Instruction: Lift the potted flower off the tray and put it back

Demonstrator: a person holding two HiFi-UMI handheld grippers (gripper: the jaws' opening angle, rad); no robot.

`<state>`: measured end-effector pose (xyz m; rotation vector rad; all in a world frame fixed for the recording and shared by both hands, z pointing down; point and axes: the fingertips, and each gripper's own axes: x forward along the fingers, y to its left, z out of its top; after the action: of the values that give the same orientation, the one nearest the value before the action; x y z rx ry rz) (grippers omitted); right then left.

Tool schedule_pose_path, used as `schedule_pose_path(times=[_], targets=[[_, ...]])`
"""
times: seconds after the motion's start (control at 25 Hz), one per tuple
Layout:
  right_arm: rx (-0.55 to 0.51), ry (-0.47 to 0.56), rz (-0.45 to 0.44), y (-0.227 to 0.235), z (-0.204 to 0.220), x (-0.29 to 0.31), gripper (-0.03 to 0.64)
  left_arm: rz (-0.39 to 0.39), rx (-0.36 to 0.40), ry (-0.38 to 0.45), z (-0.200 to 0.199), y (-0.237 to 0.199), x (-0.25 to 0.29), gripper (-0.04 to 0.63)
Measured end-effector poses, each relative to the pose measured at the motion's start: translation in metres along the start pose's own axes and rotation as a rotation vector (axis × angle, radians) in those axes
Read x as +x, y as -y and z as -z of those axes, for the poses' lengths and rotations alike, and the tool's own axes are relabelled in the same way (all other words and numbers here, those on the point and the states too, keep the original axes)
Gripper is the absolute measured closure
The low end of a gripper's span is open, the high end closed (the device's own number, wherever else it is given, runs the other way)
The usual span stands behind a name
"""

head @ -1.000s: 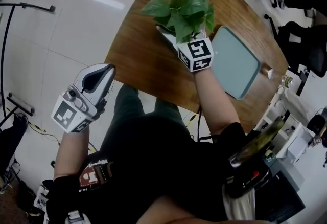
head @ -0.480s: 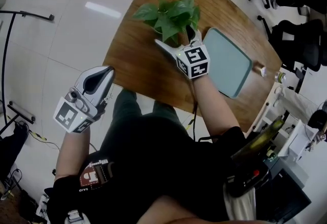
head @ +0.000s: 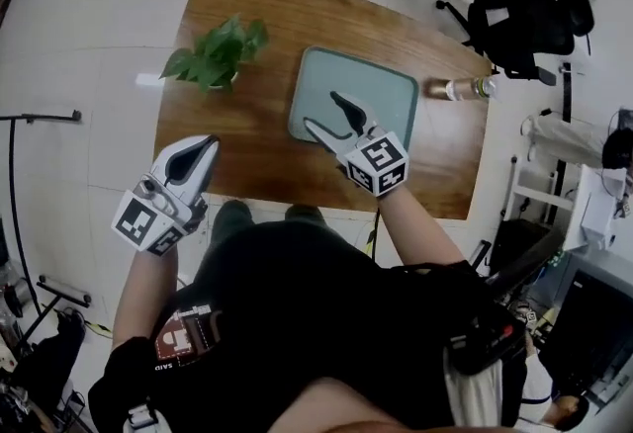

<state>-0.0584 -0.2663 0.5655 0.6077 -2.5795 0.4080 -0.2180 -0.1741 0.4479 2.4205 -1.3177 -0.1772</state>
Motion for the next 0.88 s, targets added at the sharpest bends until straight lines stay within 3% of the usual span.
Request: schedule_pose_path(times=[0.2, 0.36, 0.88], targets=[[0.078, 0.100, 0.027, 0.027, -0.001, -0.092, 0.434, 0.098, 0.023, -0.038, 0.006, 0.049, 0.061, 0.600], [0.137, 0.160, 0.077, 0.045, 0.003, -0.146, 0.588, 0.166, 0.033, -0.082, 0.014, 0.079, 0.098, 0.600], [0.154, 0.211, 0.114, 0.053, 0.015, -0.224, 0.601, 0.268, 0.055, -0.125, 0.024, 0.138, 0.151, 0.601]])
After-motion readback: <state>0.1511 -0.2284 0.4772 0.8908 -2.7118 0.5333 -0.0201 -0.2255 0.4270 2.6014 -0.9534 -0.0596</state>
